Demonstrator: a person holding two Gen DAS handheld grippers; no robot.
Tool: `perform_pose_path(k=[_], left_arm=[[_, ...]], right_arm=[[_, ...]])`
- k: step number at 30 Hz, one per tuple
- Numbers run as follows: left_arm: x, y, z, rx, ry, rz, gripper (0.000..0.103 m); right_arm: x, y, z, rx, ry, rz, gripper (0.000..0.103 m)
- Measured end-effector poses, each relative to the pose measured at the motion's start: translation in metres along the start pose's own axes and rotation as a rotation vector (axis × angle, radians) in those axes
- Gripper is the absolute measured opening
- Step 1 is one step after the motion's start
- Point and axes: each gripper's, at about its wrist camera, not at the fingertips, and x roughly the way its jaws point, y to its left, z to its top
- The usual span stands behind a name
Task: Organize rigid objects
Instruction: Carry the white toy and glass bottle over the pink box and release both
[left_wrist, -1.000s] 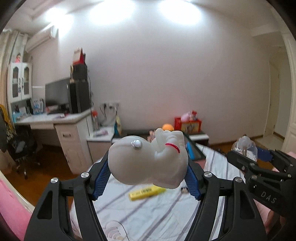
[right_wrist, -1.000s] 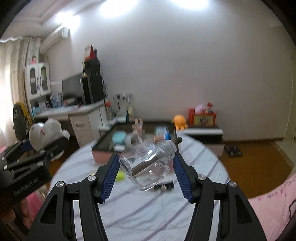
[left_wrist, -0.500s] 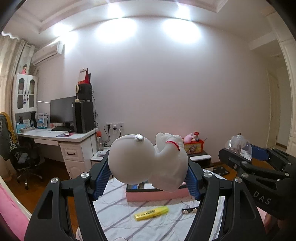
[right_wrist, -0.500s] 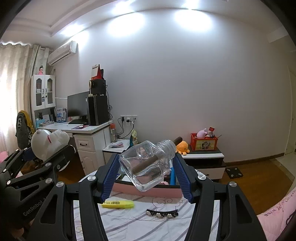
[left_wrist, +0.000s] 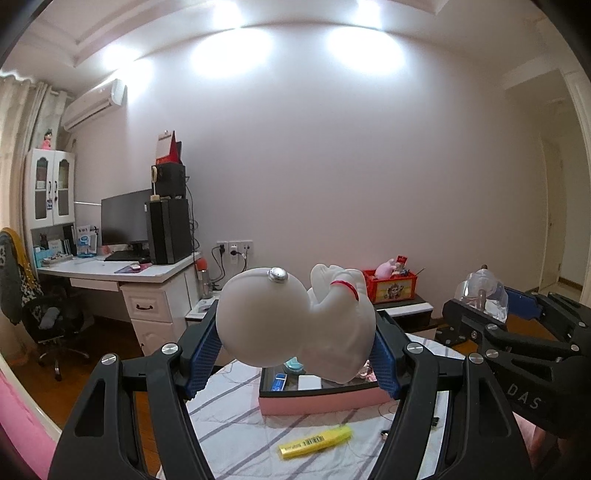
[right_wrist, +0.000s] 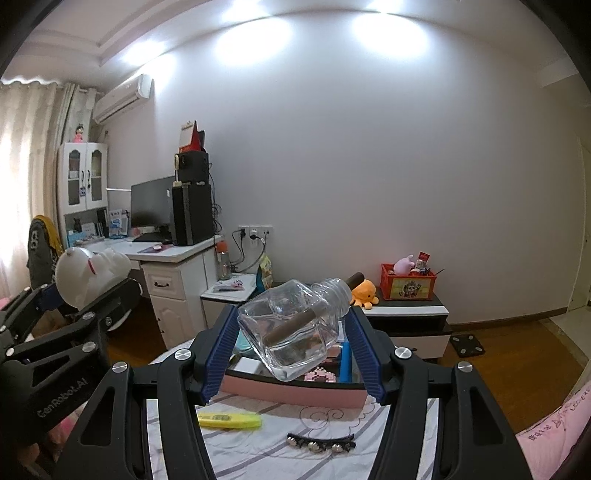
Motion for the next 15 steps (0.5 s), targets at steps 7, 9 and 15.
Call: perform_pose_path(k=[7,9,15], left_arm=[[0.068,-0.003,-0.007,0.031,0.086,-0.005,0.071],[0.093,-0.004,-0.01,0.038,0.126,-0.017,0.071],[0.168,-0.006,-0.032,0.035,0.262,-0.073,0.071]], right_arm=[[0.061,-0.01,-0.001,-0.002,0.069,-0.021,0.061],[0.079,-0.015,-0.003,-0.006,0.098,-0.029,0.061],[0.15,-0.027,-0.023,-0.01,0.24,-0.033,0.061]])
